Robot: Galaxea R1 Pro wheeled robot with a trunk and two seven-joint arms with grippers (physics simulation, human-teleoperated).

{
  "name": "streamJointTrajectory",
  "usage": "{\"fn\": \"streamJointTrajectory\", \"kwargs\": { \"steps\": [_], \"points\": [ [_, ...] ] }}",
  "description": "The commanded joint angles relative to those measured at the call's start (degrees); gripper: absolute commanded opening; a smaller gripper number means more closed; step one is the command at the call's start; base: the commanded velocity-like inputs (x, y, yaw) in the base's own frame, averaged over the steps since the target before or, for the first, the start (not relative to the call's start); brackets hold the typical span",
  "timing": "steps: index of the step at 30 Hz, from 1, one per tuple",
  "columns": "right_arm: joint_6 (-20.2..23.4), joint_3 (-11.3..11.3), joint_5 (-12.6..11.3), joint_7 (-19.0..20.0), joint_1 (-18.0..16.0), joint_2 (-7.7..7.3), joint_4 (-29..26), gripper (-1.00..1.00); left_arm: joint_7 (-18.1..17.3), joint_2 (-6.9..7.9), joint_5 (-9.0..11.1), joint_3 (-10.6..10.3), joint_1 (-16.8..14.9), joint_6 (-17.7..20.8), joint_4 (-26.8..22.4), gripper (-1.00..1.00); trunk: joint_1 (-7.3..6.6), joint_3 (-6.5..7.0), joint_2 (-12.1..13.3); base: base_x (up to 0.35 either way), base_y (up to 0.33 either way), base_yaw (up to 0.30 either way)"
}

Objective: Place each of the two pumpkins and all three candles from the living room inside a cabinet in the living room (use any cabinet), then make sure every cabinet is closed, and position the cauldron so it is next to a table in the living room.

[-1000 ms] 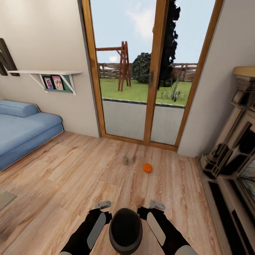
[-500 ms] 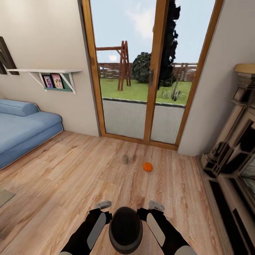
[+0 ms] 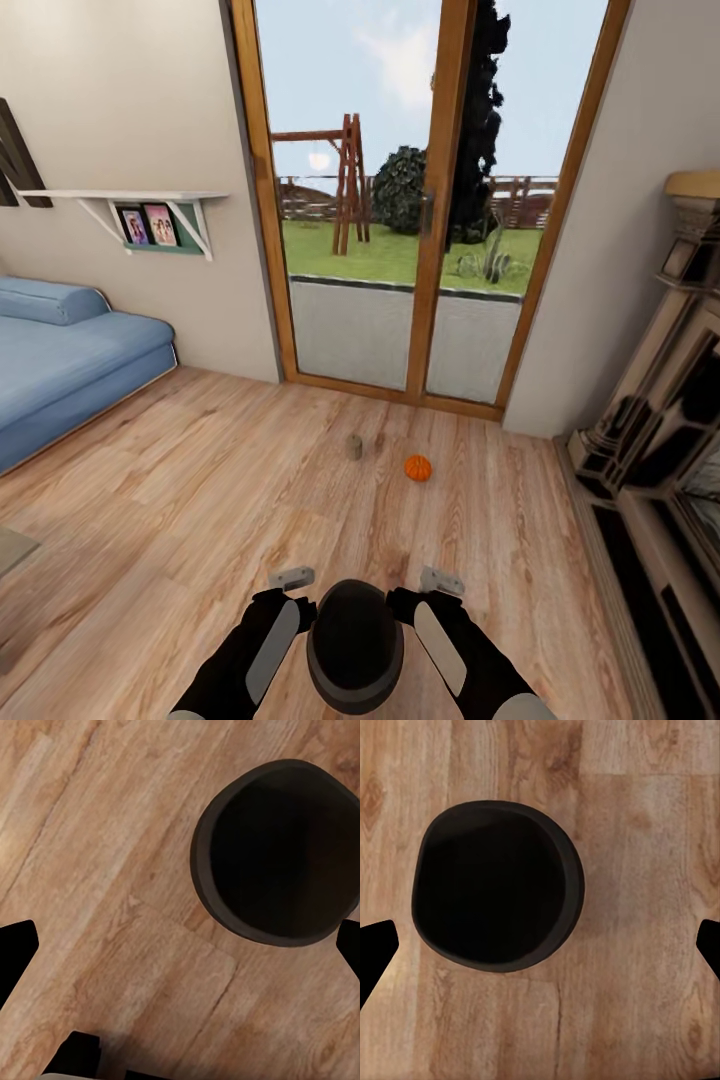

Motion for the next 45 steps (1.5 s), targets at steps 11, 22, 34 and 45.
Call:
{"fn": "streamJointTrajectory", "kwargs": {
  "steps": [11,22,34,45],
  "points": [
    [0.2,0.2,-0.5,-0.3,-0.1,-0.01,2.4,1.00,0.6,0.00,0.7,-0.2,0.0,0.0,0.0,1.00,2.42,-2.04,-4.5,0.000,0.000,0.000],
    [3.4,0.2,0.0,0.0,-0.2,0.00,2.9,1.00,0.3,0.01,0.8,-2.4,0.0,-0.1,0.2,1.00,4.84,-4.01,-8.9,0.000,0.000,0.000],
    [3.1,0.2,0.2,0.3,-0.2,-0.08,2.9,1.00,-1.1,0.03,0.8,-5.3,0.0,-0.7,1.8,1.00,6.81,-5.63,-12.5,0.000,0.000,0.000],
    [3.1,0.2,0.2,0.4,-0.2,-0.01,2.9,1.00,-10.1,0.12,0.5,-5.4,0.0,-0.8,2.0,1.00,7.25,-5.99,-13.3,0.000,0.000,0.000]
  ]
}}
